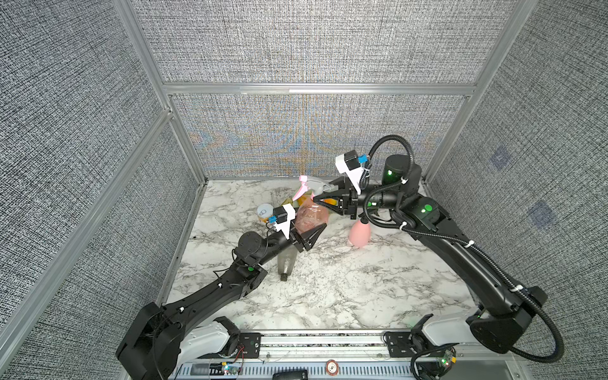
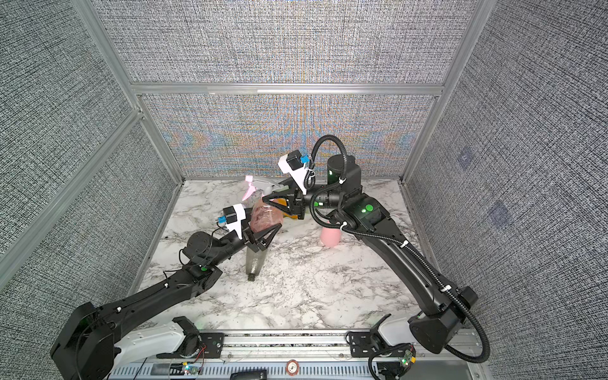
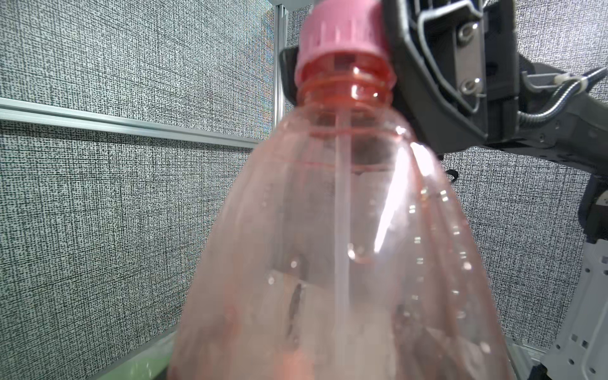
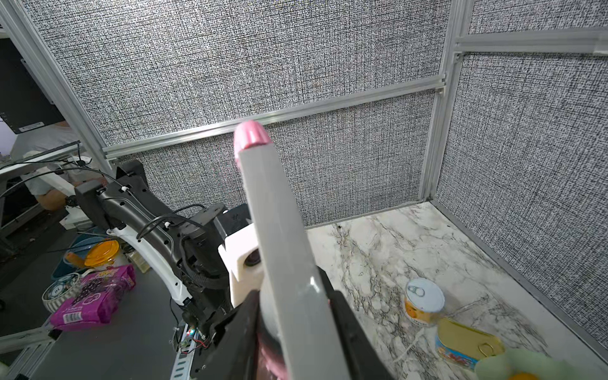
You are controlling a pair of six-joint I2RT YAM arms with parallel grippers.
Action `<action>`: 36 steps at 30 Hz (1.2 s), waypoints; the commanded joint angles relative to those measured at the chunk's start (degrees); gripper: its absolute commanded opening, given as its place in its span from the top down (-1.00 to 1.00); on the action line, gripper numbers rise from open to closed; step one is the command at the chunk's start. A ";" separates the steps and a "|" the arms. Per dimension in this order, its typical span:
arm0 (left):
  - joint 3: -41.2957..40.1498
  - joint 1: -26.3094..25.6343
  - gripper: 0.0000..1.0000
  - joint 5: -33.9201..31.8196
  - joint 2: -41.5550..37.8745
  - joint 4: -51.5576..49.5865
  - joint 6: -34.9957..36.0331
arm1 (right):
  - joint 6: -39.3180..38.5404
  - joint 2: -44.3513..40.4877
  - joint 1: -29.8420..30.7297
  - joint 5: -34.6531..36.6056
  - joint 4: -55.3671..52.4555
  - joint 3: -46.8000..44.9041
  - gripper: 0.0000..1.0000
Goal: Attach spray nozzles to spray bottles
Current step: Screw the spray nozzle on the spray bottle.
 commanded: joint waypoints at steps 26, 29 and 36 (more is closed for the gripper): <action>0.55 0.00 -0.33 -8.81 -2.10 -1.90 6.43 | 4.51 0.78 17.35 54.33 -1.64 -5.71 1.00; 0.47 0.00 -0.33 -10.46 -2.21 -2.56 8.23 | 6.59 2.94 20.36 62.54 -3.43 -3.50 1.00; 0.22 0.02 -0.32 -12.44 -2.02 -2.88 11.34 | 11.58 8.83 25.06 76.94 -4.16 1.72 1.00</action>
